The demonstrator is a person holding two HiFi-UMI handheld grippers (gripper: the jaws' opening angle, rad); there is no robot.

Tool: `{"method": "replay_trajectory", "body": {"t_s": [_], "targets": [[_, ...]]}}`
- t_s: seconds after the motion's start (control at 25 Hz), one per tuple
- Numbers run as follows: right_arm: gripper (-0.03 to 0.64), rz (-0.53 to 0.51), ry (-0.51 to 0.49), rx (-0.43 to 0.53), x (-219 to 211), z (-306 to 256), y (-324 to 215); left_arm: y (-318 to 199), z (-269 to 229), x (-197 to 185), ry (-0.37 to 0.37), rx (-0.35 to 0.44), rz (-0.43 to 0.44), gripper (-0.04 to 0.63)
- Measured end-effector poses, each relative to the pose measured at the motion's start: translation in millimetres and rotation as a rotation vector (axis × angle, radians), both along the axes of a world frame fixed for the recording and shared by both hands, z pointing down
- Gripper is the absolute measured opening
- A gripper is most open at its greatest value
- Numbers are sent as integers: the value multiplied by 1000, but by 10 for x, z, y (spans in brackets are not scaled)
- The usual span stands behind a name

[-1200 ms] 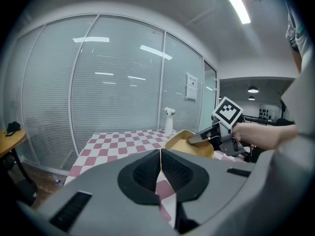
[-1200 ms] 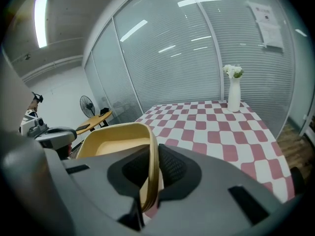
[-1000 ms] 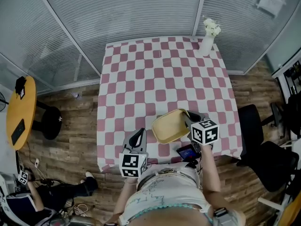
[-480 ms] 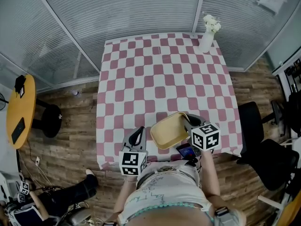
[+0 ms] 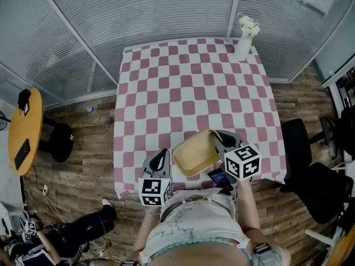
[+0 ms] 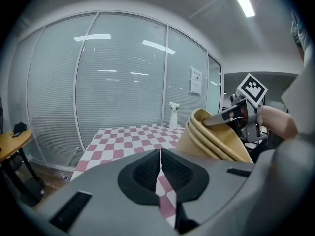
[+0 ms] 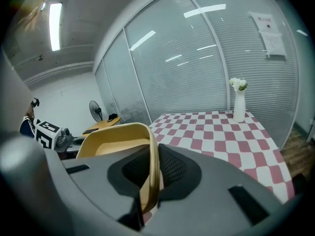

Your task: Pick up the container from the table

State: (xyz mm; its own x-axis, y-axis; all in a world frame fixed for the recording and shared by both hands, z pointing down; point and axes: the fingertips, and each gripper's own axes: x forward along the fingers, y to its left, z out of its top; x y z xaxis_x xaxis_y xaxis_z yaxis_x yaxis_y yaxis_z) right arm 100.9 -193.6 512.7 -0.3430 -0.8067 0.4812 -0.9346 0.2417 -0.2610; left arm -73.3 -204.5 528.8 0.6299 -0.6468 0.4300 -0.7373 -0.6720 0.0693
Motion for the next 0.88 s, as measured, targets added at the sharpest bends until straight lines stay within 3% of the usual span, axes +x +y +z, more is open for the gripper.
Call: {"method": "replay_trajectory", "body": {"t_s": [0.52, 0.88], "targets": [[20, -56, 76, 197, -93, -588, -178, -36, -151, -92, 12, 66, -57, 17], [20, -20, 127, 307, -68, -786, -247, -52, -302, -67, 39, 110, -63, 17]]}}
